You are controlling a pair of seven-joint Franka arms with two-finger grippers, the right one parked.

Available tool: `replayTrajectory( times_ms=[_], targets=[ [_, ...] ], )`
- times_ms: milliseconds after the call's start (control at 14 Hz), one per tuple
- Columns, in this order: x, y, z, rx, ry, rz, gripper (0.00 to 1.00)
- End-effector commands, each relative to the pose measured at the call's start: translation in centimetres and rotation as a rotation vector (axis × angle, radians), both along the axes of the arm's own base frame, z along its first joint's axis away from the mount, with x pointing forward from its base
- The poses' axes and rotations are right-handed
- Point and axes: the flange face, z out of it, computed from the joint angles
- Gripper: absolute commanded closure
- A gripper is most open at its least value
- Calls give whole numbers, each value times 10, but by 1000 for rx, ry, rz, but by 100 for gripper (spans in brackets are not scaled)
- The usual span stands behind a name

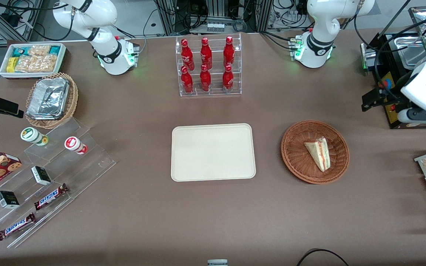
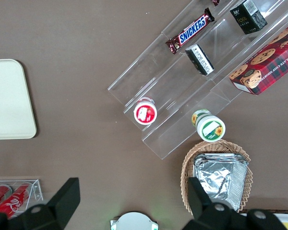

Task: Place sandwich from basket to tray
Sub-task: 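Move the left gripper over the wicker basket holding the sandwich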

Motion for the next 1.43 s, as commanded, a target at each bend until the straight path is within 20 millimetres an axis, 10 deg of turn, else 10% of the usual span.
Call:
replayTrajectory(
  times_ms=[0,429,1357],
  targets=[
    [5,-1,2,-1,-24,-16,0],
    [11,-1,-34,-9,17,-8,0],
    [-21,0,-180,-6,-87,78,0]
  ],
)
